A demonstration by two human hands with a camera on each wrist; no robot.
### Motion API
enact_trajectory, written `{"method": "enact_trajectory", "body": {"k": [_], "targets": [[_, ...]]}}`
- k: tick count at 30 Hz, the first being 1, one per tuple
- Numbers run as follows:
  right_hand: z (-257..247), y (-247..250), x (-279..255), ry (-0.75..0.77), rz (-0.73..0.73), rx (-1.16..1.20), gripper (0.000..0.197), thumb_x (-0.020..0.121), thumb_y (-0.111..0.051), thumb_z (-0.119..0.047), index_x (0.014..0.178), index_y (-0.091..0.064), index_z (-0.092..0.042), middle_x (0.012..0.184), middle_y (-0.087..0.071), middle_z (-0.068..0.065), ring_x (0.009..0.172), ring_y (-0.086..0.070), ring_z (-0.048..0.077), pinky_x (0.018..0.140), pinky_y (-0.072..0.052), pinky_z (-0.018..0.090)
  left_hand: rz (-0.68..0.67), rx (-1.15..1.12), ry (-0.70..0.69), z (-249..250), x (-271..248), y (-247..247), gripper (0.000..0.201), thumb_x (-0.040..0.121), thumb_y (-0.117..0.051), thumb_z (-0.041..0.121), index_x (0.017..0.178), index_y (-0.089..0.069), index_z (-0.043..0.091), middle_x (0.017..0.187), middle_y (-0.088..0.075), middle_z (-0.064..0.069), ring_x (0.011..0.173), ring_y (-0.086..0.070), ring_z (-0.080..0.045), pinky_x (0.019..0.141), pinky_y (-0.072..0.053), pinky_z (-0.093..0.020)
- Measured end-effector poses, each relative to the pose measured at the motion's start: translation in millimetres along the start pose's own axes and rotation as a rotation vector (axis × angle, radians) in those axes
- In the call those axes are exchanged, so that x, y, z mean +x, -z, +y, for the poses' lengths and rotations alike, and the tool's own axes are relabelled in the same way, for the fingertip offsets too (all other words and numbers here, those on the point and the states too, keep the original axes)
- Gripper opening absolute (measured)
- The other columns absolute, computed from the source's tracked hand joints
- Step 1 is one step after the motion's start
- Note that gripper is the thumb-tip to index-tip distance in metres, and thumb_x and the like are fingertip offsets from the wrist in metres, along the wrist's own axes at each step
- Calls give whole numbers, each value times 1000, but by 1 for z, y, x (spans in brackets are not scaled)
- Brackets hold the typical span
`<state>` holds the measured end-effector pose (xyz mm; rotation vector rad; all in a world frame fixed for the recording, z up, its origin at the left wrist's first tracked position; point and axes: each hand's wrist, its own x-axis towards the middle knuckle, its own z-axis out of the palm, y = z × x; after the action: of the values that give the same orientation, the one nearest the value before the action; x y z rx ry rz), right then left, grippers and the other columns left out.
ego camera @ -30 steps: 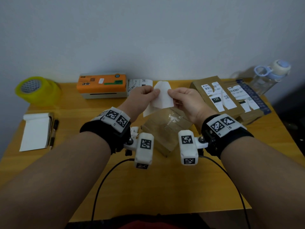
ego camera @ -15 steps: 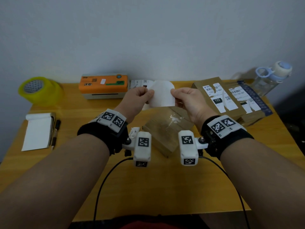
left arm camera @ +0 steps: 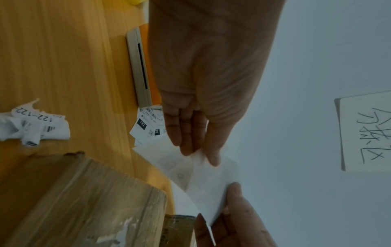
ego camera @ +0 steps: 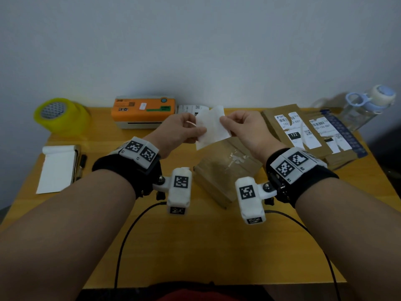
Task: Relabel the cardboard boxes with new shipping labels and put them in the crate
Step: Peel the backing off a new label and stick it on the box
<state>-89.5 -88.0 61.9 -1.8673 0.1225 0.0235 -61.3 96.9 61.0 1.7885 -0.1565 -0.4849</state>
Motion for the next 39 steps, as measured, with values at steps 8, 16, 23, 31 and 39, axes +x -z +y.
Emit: {"method": "enact_trajectory", "body": {"k": [8, 16, 23, 31, 39], "targets": [[-11, -13, 3, 32, -40, -61, 12, 88, -65, -20, 83, -69, -10, 79, -60, 11, 74, -52, 17, 73, -47, 33, 81, 77, 11, 6, 8, 9, 28, 89, -63, 22, 103, -63, -2, 97, -67, -15, 85, -63, -23, 77, -54, -31], [-2, -13, 8, -177, -129, 212, 22, 87, -66, -16, 105, -67, -5, 98, -67, 15, 86, -63, 21, 84, -53, 35, 127, 156, -12, 4, 10, 17, 26, 88, -63, 21, 96, -64, -3, 84, -65, -8, 72, -62, -12, 61, -54, -15], [-10, -20, 7, -217, -114, 162, 13, 88, -63, -24, 89, -68, -11, 86, -69, 8, 78, -65, 16, 70, -55, 30, 108, 240, -8, 1, 13, 13, 30, 89, -62, 19, 99, -64, -9, 89, -67, -12, 73, -64, -10, 57, -53, -13], [-9, -19, 12, -137, -10, 67, 28, 87, -67, -19, 63, -56, -11, 79, -61, 17, 77, -60, 26, 82, -54, 47, 68, 170, 10, 5, 13, 12, 25, 91, -60, 17, 99, -65, -6, 87, -67, -11, 68, -64, -10, 55, -52, -12], [-5, -8, 12, -172, -18, 132, 20, 85, -68, -17, 77, -64, 1, 77, -65, 13, 61, -58, 15, 55, -52, 18, 47, 203, -19, 5, 12, 15, 19, 91, -60, 19, 89, -66, 1, 75, -65, -4, 54, -63, -2, 54, -50, -13]]}}
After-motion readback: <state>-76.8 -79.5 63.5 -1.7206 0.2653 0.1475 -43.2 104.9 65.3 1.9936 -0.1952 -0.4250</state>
